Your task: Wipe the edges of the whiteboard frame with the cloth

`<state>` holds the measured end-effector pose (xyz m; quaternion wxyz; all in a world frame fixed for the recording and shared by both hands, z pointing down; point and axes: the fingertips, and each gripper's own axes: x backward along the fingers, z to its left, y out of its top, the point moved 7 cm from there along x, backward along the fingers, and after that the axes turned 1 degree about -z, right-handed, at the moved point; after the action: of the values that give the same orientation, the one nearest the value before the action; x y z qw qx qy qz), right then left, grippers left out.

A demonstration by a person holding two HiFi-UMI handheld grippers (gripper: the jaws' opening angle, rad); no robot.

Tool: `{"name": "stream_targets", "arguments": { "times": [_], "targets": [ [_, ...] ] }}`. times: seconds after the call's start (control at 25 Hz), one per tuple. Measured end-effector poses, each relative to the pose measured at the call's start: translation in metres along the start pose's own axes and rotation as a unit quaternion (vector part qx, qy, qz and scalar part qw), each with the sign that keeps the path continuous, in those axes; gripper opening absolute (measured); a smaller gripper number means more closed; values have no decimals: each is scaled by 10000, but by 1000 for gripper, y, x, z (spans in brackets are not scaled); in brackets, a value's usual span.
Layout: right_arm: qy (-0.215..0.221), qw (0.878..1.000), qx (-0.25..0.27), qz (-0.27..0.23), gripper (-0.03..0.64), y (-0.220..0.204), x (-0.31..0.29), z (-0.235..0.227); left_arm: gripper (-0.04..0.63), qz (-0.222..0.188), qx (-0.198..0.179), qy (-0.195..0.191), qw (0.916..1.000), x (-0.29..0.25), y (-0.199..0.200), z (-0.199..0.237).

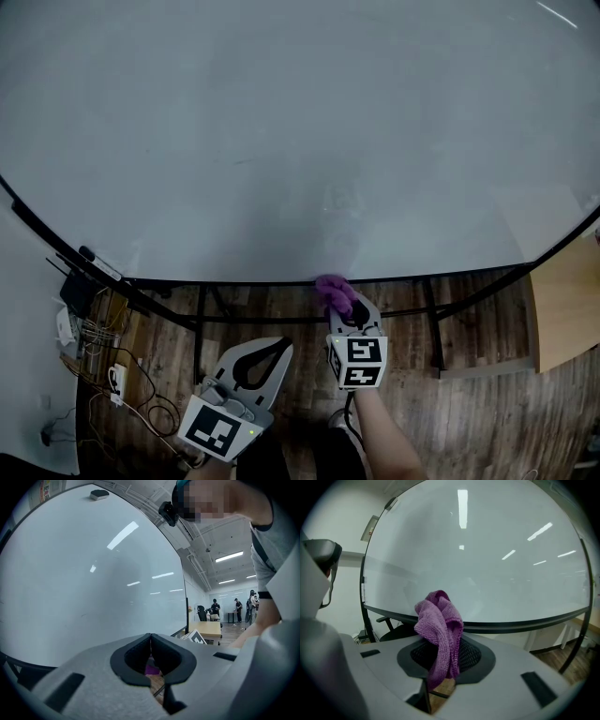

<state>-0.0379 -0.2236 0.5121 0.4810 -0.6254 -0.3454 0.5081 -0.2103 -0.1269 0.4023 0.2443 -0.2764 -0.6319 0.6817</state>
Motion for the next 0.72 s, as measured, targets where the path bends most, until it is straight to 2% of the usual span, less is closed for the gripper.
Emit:
{"name": "stream_targets", "arguments": {
  "times": [0.28,0.72],
  "targets": [
    [-115,9999,82,49,97,-4,9,-35,17,-88,51,-19,9999,-24,-2,-16],
    [-70,9999,128,47,97,-6,18,-72,17,-154,86,-70,9998,-59,-4,-41]
  ]
}}
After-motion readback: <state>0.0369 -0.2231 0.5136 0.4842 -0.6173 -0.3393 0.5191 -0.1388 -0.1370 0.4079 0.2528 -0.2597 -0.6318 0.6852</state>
